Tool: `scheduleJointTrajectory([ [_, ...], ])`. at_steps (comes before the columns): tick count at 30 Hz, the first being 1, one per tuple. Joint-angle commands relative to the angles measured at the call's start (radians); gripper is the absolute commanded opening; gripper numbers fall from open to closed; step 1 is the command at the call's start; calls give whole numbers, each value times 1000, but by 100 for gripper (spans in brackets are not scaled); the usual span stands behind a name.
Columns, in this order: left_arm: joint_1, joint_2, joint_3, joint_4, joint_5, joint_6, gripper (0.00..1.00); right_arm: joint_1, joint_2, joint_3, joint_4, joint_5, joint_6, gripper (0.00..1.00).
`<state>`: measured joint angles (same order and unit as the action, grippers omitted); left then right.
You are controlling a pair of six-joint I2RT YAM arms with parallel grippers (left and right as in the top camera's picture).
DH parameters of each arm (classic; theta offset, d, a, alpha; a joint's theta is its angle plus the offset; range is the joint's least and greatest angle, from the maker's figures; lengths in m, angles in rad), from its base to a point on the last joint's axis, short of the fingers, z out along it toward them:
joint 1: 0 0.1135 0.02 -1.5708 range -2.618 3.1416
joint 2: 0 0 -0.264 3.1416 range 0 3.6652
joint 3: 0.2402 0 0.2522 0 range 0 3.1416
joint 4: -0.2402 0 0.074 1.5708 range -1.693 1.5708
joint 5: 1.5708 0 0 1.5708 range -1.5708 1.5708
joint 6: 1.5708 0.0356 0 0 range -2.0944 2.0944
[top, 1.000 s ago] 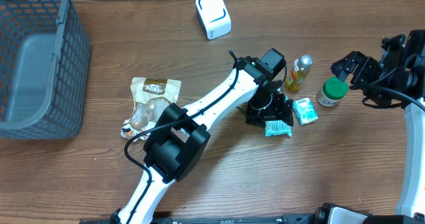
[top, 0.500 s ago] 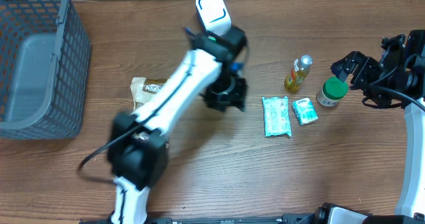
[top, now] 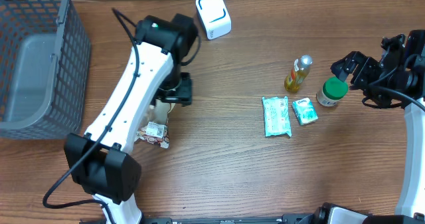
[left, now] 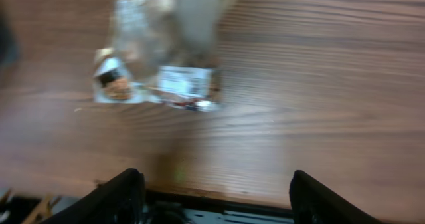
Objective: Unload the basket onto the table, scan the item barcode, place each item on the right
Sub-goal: 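Move the left gripper back left over the snack bag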
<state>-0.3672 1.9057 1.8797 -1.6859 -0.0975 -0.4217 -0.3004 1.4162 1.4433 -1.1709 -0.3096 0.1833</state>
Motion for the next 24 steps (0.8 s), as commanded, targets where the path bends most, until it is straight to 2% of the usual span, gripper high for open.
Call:
scheduleJointTrajectory([
  [1, 64, 3, -56, 0, -101, -47, 72, -2, -15, 11, 3, 3, 2, 100],
  [6, 172, 3, -131, 43, -100, -54, 74, -2, -15, 11, 3, 3, 2, 100],
  [8, 212, 3, -171, 72, -92, -54, 81, -2, -15, 11, 3, 3, 2, 100],
  [9, 247, 3, -215, 106, -86, -53, 89, -2, -15, 11, 3, 3, 2, 100],
  [11, 279, 3, -268, 148, -85, -45, 93, -2, -15, 11, 3, 3, 2, 100],
  [17, 317, 3, -398, 297, -70, 1, 93, -2, -15, 11, 3, 3, 2, 100],
  [24, 293, 3, -491, 410, 147, 99, 91, -2, -15, 11, 3, 3, 2, 100],
])
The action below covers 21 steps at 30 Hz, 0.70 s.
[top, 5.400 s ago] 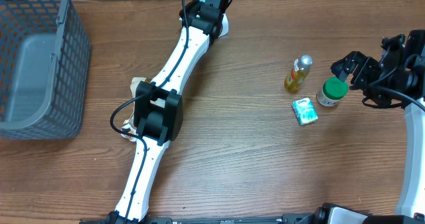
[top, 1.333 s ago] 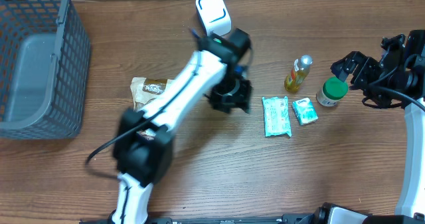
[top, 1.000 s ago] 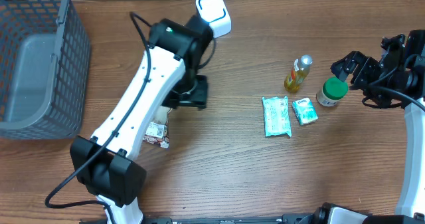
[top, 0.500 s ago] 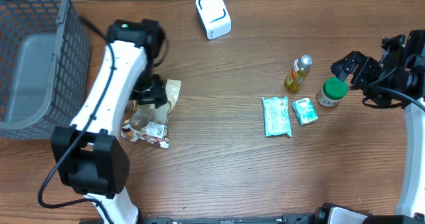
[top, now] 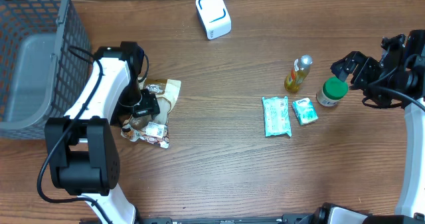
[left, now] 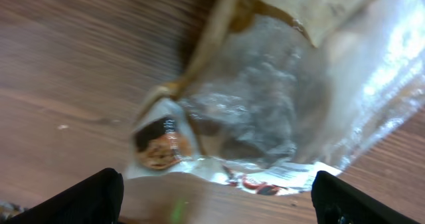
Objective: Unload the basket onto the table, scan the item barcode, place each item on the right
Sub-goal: 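Move the left gripper back left over the snack bag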
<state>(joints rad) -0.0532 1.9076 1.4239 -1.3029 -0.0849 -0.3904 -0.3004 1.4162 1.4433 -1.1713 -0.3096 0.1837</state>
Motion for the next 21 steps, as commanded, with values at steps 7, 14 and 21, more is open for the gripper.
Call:
scheduleJointTrajectory([
  [7, -122, 2, -68, 102, 221, 98, 90, -2, -15, 11, 3, 3, 2, 100],
  [14, -225, 2, -65, 156, 237, 68, 86, -2, -15, 11, 3, 3, 2, 100],
  [21, -219, 1, 28, 109, 201, 68, 82, -2, -15, 11, 3, 3, 2, 100],
])
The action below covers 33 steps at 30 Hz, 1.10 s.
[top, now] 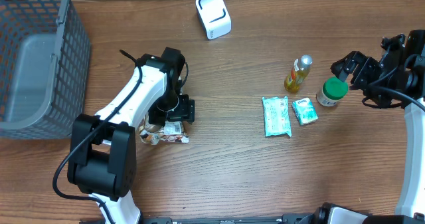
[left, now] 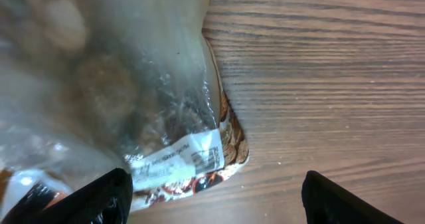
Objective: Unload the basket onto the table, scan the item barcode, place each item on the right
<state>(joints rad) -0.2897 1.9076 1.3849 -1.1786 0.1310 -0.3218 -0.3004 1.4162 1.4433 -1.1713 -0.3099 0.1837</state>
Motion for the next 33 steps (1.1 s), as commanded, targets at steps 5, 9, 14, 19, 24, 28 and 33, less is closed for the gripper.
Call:
scheduleJointTrajectory([
  [5, 91, 2, 103, -23, -61, -74, 87, -2, -15, 11, 3, 3, 2, 100],
  [9, 147, 2, 93, -23, -69, -76, 89, -2, -15, 11, 3, 3, 2, 100],
  [14, 209, 2, 52, -16, -124, -101, 90, -2, -15, 11, 3, 3, 2, 100],
  [19, 223, 2, -30, 57, -92, -87, 92, -2, -15, 11, 3, 3, 2, 100],
  [24, 196, 2, -88, 116, 69, -21, 91, -2, -15, 11, 3, 3, 2, 100],
  [28, 145, 2, -94, 117, 153, -21, 88, -2, -15, 11, 3, 3, 2, 100],
  [33, 58, 2, -94, 156, 155, -14, 89, -2, -15, 11, 3, 3, 2, 100],
])
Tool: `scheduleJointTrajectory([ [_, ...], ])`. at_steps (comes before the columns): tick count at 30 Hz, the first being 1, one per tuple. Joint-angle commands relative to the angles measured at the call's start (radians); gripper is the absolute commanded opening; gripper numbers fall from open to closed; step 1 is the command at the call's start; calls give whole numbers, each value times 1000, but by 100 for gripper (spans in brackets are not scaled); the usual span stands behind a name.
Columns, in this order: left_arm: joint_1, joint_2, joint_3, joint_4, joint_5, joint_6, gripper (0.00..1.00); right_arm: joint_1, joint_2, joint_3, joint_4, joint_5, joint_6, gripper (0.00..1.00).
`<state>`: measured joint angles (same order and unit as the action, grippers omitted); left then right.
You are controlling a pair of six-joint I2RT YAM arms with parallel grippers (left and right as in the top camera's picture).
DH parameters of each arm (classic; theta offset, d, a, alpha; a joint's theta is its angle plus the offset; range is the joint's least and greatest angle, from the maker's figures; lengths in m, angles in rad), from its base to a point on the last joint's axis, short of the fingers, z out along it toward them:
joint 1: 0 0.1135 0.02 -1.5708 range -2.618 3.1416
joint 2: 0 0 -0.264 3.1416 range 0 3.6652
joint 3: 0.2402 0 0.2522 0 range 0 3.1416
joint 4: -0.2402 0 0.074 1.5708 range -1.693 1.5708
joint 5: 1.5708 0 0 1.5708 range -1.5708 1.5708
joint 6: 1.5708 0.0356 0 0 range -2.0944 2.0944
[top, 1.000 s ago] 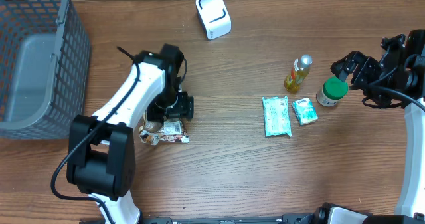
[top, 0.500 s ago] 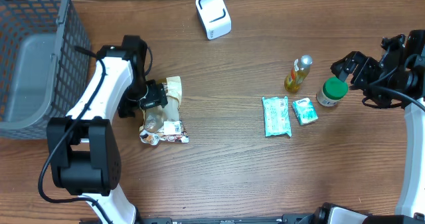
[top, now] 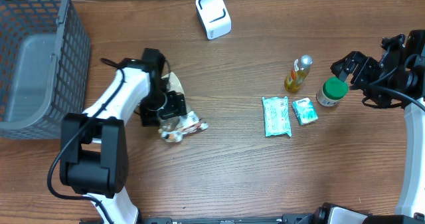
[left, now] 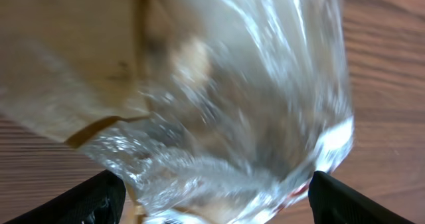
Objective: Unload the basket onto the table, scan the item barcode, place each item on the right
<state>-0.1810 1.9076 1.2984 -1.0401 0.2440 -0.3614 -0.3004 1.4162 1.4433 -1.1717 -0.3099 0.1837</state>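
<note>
A clear plastic snack bag (top: 180,125) with a tan paper top lies on the wooden table, left of centre. My left gripper (top: 166,110) is low over its upper end. In the left wrist view the bag (left: 232,98) fills the frame, blurred, and the left gripper (left: 216,199) is open, its black fingertips (left: 99,199) wide apart on either side of the plastic. No barcode label shows in that view. The white scanner (top: 213,14) stands at the back. My right gripper (top: 348,66) hovers open at the far right, beside a green-capped jar (top: 331,91).
A grey mesh basket (top: 36,58) takes up the far left. Right of centre are a small yellow bottle (top: 299,74), a large green packet (top: 277,115) and a small green packet (top: 304,110).
The snack bag has shifted right and turned, its lower end now pointing right. My left gripper sits a little farther left, over the bag's upper part. The right arm is unchanged.
My left gripper first stood open behind the bag, its label in view. Then it was at the bag's left side, then low over the bag's right edge. Across these moments the bag has shifted rightward and turned. The jaws stayed wide apart and the right arm still.
</note>
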Motion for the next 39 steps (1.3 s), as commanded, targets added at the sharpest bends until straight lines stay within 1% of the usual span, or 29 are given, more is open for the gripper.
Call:
scheduleJointTrajectory([
  [1, -66, 2, -7, 24, 42, 26, 89, -2, -15, 11, 3, 3, 2, 100],
  [5, -110, 2, -6, 45, 42, 20, 89, -2, -15, 11, 3, 3, 2, 100],
  [8, -113, 2, -6, 65, 41, -7, 89, -2, -15, 11, 3, 3, 2, 100],
  [12, -113, 2, -6, 60, 41, -47, 86, -2, -15, 11, 3, 3, 2, 100],
  [16, -115, 2, -6, 43, 41, -46, 78, -2, -15, 11, 3, 3, 2, 100],
  [17, -121, 2, -6, 35, 39, -46, 68, -2, -15, 11, 3, 3, 2, 100],
  [19, -122, 2, -6, 27, 32, -45, 61, -2, -15, 11, 3, 3, 2, 100],
  [27, -122, 2, -7, -16, -7, -43, 43, -2, -15, 11, 3, 3, 2, 100],
  [35, -122, 2, -7, -70, -7, -42, 45, -2, -15, 11, 3, 3, 2, 100],
  [37, -121, 2, -7, -84, -7, -42, 43, -2, -15, 11, 3, 3, 2, 100],
  [38, -121, 2, -7, -91, -7, -42, 41, -2, -15, 11, 3, 3, 2, 100],
  [39, -121, 2, -7, -96, -7, -41, 37, -2, -15, 11, 3, 3, 2, 100],
])
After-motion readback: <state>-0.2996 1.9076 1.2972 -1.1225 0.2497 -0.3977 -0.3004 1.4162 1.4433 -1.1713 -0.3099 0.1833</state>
